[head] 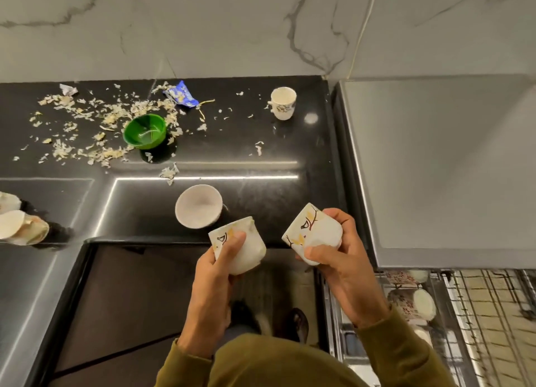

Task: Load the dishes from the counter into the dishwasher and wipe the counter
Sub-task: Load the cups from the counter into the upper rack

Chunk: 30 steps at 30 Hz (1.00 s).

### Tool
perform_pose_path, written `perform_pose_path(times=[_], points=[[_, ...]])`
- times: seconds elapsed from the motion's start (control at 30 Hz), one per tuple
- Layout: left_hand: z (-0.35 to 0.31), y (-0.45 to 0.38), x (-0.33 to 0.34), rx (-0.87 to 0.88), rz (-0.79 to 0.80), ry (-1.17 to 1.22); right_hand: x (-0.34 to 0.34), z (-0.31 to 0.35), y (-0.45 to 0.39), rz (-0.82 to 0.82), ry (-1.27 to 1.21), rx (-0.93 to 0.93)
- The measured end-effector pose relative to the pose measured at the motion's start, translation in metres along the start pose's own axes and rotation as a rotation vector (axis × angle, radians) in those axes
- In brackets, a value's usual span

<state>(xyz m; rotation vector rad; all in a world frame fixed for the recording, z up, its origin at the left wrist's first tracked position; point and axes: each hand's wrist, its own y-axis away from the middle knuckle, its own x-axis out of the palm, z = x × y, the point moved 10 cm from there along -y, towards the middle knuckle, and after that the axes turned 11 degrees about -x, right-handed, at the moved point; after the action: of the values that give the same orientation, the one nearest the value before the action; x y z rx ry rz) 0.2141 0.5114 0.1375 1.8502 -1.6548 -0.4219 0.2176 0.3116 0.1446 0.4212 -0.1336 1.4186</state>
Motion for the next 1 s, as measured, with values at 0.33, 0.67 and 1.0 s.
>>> perform_pose_path(times=[0.33,0.67,1.0], points=[[0.017,0.037,-0.005,0.028,0.058,-0.06,-0.017,-0.01,0.068,-0.038,0.047,-0.03],[0.08,0.091,-0.021,-0.114,0.163,-0.11,-0.03,-0.032,0.16,-0.221,-0.056,-0.082],[0.12,0.139,-0.001,-0.152,0.242,-0.172,-0.065,-0.03,0.234,-0.346,-0.051,-0.114]])
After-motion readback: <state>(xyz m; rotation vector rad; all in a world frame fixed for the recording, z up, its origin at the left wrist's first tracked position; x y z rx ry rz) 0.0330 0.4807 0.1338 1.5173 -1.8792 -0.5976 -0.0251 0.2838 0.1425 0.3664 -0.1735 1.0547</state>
